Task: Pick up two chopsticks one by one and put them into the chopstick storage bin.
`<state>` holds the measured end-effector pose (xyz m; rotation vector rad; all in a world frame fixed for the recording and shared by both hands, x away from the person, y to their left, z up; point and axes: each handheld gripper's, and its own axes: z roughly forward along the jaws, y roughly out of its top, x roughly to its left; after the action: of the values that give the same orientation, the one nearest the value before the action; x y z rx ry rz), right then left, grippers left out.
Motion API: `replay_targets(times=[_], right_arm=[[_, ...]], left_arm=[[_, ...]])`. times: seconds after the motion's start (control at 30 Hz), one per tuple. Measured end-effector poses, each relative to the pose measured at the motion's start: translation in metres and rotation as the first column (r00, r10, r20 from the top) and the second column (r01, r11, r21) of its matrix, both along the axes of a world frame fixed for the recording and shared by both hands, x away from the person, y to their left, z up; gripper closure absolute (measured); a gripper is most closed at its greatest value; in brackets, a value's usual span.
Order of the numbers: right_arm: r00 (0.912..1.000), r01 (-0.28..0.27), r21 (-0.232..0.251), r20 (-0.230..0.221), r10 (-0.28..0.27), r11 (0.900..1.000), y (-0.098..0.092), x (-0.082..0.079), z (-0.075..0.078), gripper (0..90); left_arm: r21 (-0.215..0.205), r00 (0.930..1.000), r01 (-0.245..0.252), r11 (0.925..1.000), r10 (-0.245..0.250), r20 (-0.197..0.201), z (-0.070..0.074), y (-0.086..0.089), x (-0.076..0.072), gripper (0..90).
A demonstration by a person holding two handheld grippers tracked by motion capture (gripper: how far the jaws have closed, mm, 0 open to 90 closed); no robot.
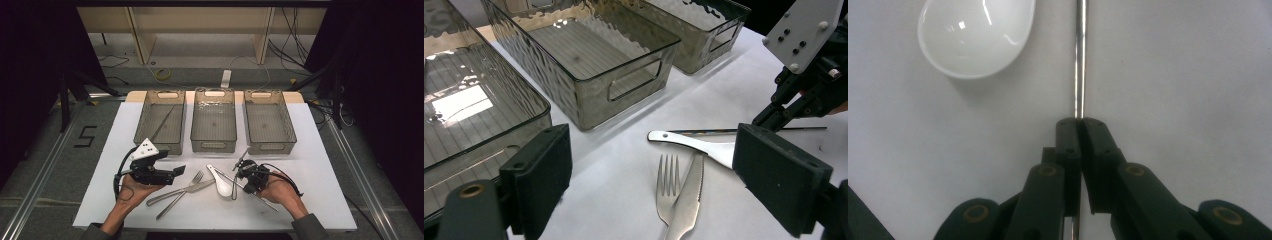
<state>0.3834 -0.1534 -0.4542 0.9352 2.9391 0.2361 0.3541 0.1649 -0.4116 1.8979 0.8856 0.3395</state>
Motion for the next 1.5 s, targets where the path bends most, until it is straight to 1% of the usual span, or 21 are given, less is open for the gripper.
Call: replay_targets(times=[0.17, 0.2, 0.3, 0.37, 0.43, 0.57, 0.63, 0.67, 0.77, 0.9, 0.93, 1.0, 1.1, 1.17, 1.23, 1.3, 1.37, 1.4, 1.43, 1.47, 1.5], right_arm=[[0.9997, -0.019, 0.005, 0.016, 0.019, 1.0, -0.005, 0.001, 0.003, 86.9], [0.9998, -0.013, 0.009, 0.015, 0.013, 1.0, -0.006, 0.001, 0.005, 87.0], [0.9991, -0.016, 0.019, 0.039, 0.016, 1.0, -0.012, 0.001, 0.012, 87.1], [0.999, -0.015, 0.025, 0.043, 0.014, 1.0, -0.014, 0.001, 0.015, 87.1], [0.9985, -0.019, 0.025, 0.051, 0.017, 1.0, -0.014, 0.001, 0.017, 87.1], [0.9984, -0.02, 0.031, 0.053, 0.019, 0.999, -0.015, 0.001, 0.018, 87.2], [0.9981, -0.015, 0.045, 0.061, 0.012, 0.999, -0.016, 0.001, 0.02, 87.2], [0.9978, -0.023, 0.046, 0.063, 0.02, 0.999, -0.017, 0.0, 0.021, 87.2], [0.9973, -0.013, 0.064, 0.074, 0.009, 0.998, -0.019, 0.0, 0.026, 87.3], [0.9972, -0.005, 0.082, 0.075, -0.002, 0.997, -0.024, -0.001, 0.032, 87.2], [0.9962, -0.003, 0.093, 0.087, -0.005, 0.996, -0.025, -0.001, 0.034, 87.2], [0.9964, -0.003, 0.107, 0.085, -0.006, 0.994, -0.027, -0.002, 0.038, 87.2], [0.9946, -0.014, 0.126, 0.104, 0.001, 0.992, -0.027, -0.005, 0.047, 87.2], [0.9936, -0.029, 0.133, 0.112, 0.014, 0.991, -0.026, -0.008, 0.053, 87.2], [0.9914, -0.046, 0.14, 0.127, 0.028, 0.989, -0.023, -0.012, 0.059, 87.3], [0.9891, -0.065, 0.147, 0.14, 0.045, 0.987, -0.019, -0.015, 0.064, 87.2], [0.9865, -0.089, 0.143, 0.149, 0.067, 0.986, -0.015, -0.019, 0.068, 87.2], [0.9851, -0.098, 0.147, 0.154, 0.075, 0.984, -0.013, -0.021, 0.07, 87.2], [0.9845, -0.113, 0.145, 0.15, 0.091, 0.983, -0.011, -0.023, 0.072, 87.2], [0.983, -0.124, 0.148, 0.153, 0.101, 0.981, -0.009, -0.025, 0.073, 87.2], [0.9817, -0.13, 0.152, 0.158, 0.105, 0.98, -0.006, -0.027, 0.074, 87.2]], left_arm=[[0.005, 1.0, 0.009, 1.0, -0.009, -0.001, 0.0, -0.001, 0.0, 15.7], [0.006, 1.0, 0.009, 0.9999, -0.009, -0.001, -0.001, -0.001, 0.0, 15.7], [0.002, 0.9999, 0.011, 0.9999, -0.011, -0.001, -0.001, -0.002, 0.0, 15.8], [0.004, 0.9999, 0.015, 0.9999, -0.015, -0.002, -0.001, -0.002, 0.0, 15.8], [0.01, 0.9998, 0.02, 0.9997, -0.02, -0.003, -0.001, -0.003, 0.0, 15.8], [0.007, 0.9997, 0.024, 0.9997, -0.024, -0.004, -0.001, -0.004, 0.0, 15.9], [0.008, 0.9997, 0.025, 0.9996, -0.025, -0.006, -0.002, -0.004, 0.0, 16.0], [0.007, 0.9997, 0.024, 0.9997, -0.024, -0.006, -0.002, -0.004, 0.0, 16.0], [0.009, 0.9996, 0.026, 0.9996, -0.026, -0.007, -0.002, -0.004, 0.0, 16.0], [0.007, 0.9996, 0.027, 0.9996, -0.027, -0.008, -0.002, -0.004, 0.0, 16.0], [0.008, 0.9996, 0.027, 0.9996, -0.027, -0.008, -0.002, -0.004, 0.0, 16.0], [0.012, 0.9995, 0.03, 0.9995, -0.03, -0.008, -0.002, -0.004, 0.0, 16.0], [0.017, 0.9993, 0.035, 0.9992, -0.035, -0.011, -0.003, -0.006, 0.001, 16.0], [0.031, 0.9985, 0.049, 0.9983, -0.048, -0.026, -0.005, -0.009, 0.003, 16.0], [0.061, 0.997, 0.067, 0.9958, -0.065, -0.042, -0.009, -0.014, 0.005, 16.0], [0.106, 0.995, 0.096, 0.9897, -0.092, -0.04, -0.011, -0.022, 0.007, 16.0], [0.129, 0.9921, 0.122, 0.9841, -0.117, -0.043, -0.014, -0.029, 0.008, 16.0], [0.144, 0.9893, 0.144, 0.979, -0.138, -0.046, -0.015, -0.033, 0.009, 16.0], [0.161, 0.9865, 0.162, 0.9736, -0.157, -0.048, -0.017, -0.037, 0.009, 16.0], [0.183, 0.9832, 0.182, 0.9661, -0.176, -0.049, -0.019, -0.04, 0.009, 16.0], [0.193, 0.9808, 0.195, 0.9617, -0.188, -0.053, -0.02, -0.042, 0.008, 16.0]])
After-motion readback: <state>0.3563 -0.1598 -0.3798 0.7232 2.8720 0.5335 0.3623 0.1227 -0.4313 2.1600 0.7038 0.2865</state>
